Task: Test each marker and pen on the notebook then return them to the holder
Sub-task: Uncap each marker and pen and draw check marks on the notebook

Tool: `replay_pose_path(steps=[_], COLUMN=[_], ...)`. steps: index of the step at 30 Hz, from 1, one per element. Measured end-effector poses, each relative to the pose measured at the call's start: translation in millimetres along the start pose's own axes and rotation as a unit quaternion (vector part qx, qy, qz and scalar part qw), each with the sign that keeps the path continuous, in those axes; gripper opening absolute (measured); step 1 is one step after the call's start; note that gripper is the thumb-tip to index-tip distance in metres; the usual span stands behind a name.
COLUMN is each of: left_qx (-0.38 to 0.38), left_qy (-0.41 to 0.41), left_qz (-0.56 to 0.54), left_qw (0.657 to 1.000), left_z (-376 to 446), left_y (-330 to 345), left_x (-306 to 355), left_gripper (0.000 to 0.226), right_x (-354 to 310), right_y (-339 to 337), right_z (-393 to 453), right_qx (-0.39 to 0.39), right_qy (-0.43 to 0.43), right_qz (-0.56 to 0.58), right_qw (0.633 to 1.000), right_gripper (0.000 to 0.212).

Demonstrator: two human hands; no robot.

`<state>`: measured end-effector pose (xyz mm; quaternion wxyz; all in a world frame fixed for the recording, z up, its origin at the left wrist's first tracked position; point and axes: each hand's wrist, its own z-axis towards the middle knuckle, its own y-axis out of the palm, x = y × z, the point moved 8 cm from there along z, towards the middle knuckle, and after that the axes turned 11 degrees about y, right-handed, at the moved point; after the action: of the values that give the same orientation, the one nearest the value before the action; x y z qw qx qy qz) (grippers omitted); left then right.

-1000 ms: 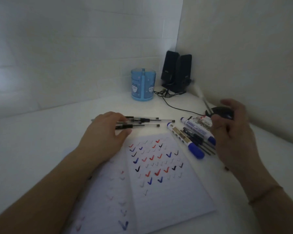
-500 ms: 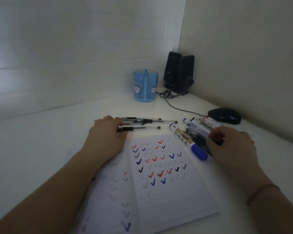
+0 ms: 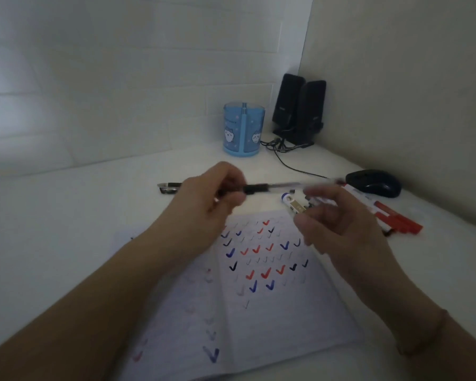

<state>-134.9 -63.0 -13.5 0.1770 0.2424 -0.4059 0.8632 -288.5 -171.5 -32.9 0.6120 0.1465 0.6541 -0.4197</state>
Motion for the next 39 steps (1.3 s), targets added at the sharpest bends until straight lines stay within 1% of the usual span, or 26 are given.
replay_pose_path(steps=[1,2,3,5,6,11,15,19,21,23,24,26,27,29,31,32,34,37,39], left_qx=[-0.052,-0.102,-0.138,-0.174,-0.182,-0.189,-0.171,-0.156,-0.15,-0.148,-0.143,-0.115,-0.097,-0.086,-0.109,-0.128,-0.159,-0.171,-0.17], left_qy=[0.03,0.058,0.088,0.135,0.139,0.169,0.187,0.176,0.149,0.097,0.079,0.056,0.041,0.025,0.037,0.045,0.054,0.062,0.06], left_qz=[-0.001,0.01,0.023,0.029,0.028,0.082,0.06,0.05,0.036,0.013,0.0,-0.034,-0.048,-0.035,0.021,0.05,0.087,0.118,0.117], left_qw=[0.998,0.993,0.986,0.975,0.973,0.964,0.966,0.971,0.977,0.984,0.987,0.991,0.993,0.995,0.993,0.99,0.982,0.976,0.977], left_z=[-2,-6,-10,-15,-16,-14,-12,-12,-12,-11,-12,-12,-12,-11,-10,-10,-11,-13,-13], left_y=[12,23,32,42,46,50,43,39,36,32,28,19,15,15,21,24,30,32,32], left_x=[12,20,25,29,28,27,34,32,27,19,16,10,6,0,0,0,-2,-7,-8], left_gripper=[0.019,0.014,0.011,0.018,0.022,0.028,0.024,0.029,0.034,0.042,0.04,0.026,0.024,0.024,0.021,0.024,0.031,0.024,0.023], right_x=[-1,-3,-3,0,1,-1,-5,-8,-7,-6,-7,-7,-7,-8,-5,-5,-5,-2,2], right_y=[7,10,11,10,11,20,20,19,17,11,8,5,5,11,24,31,39,39,40], right_z=[-2,-4,-5,-3,-2,-2,-6,-8,-9,-8,-7,-7,-8,-12,-18,-21,-24,-23,-21], right_qx=[-0.037,-0.053,-0.053,-0.033,-0.03,-0.066,-0.083,-0.09,-0.09,-0.082,-0.081,-0.088,-0.092,-0.096,-0.111,-0.121,-0.123,-0.084,-0.077], right_qy=[-0.002,-0.01,-0.018,-0.015,-0.008,-0.023,-0.033,-0.049,-0.047,-0.035,-0.022,0.008,0.015,0.008,-0.009,-0.017,-0.032,-0.049,-0.057], right_qz=[0.045,0.079,0.096,0.099,0.101,0.136,0.151,0.123,0.141,0.167,0.179,0.204,0.205,0.151,0.079,0.059,0.038,0.01,-0.008], right_qw=[0.998,0.995,0.994,0.994,0.994,0.988,0.985,0.987,0.985,0.982,0.98,0.975,0.974,0.984,0.991,0.991,0.991,0.995,0.995], right_gripper=[0.042,0.041,0.035,0.03,0.03,0.024,0.023,0.023,0.025,0.023,0.026,0.033,0.031,0.017,0.014,0.014,0.021,0.035,0.037])
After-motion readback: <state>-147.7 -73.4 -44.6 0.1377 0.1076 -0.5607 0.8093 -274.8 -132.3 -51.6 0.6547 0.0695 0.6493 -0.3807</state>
